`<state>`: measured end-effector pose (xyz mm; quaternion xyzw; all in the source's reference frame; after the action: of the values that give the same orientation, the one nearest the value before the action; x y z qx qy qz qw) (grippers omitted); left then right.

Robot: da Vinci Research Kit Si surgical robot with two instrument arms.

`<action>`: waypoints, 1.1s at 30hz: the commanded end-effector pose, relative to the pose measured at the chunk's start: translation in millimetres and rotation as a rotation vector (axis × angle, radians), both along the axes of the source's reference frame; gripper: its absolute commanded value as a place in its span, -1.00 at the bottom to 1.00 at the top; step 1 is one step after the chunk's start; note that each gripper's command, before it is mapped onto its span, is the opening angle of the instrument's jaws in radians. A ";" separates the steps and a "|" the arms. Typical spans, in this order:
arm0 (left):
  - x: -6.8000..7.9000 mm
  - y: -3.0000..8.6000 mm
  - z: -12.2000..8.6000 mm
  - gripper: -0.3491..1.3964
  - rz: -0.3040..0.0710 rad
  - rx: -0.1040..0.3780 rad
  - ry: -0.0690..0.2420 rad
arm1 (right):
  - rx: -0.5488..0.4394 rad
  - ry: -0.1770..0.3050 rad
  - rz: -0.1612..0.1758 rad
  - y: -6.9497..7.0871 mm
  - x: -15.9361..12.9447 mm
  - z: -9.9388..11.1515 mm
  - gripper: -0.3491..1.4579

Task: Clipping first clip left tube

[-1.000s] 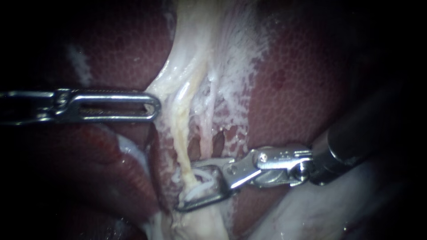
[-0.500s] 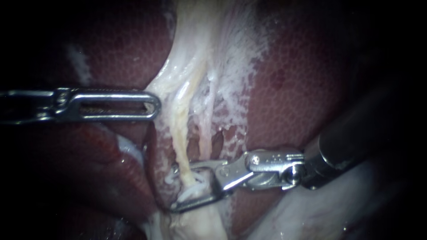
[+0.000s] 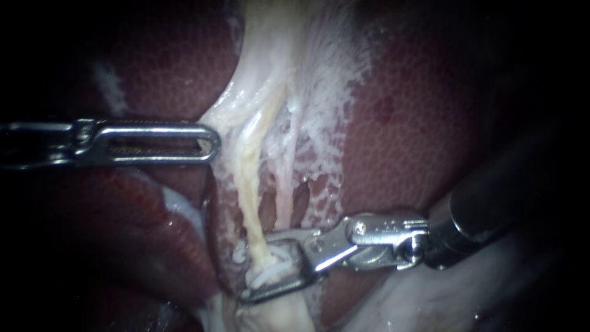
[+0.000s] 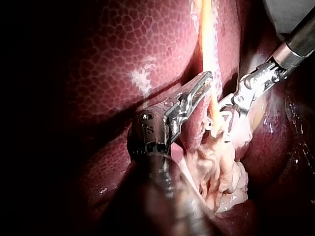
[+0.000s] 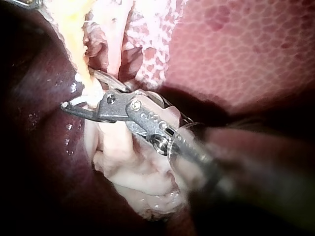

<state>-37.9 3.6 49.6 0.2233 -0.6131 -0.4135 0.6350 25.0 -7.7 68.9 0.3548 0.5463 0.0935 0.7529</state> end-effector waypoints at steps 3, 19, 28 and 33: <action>0.0 0.0 -0.1 -1.00 0.000 -0.001 -0.002 | 0.000 -0.002 0.002 0.1 0.3 0.2 0.00; 0.4 0.5 -0.6 -1.00 -0.015 -0.003 -0.017 | 0.006 -0.001 0.004 0.9 0.6 -0.4 0.00; 0.5 0.6 -0.8 -1.00 -0.019 -0.003 -0.022 | 0.008 0.000 0.004 1.2 0.6 -0.6 -0.01; 0.5 0.5 -1.0 -1.00 -0.023 -0.004 -0.023 | 0.008 -0.002 0.007 1.3 0.7 -0.7 -0.01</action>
<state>-37.3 4.2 48.5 0.2199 -0.6239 -0.4170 0.6233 25.7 -6.3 68.2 0.3560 0.5466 0.0985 0.7515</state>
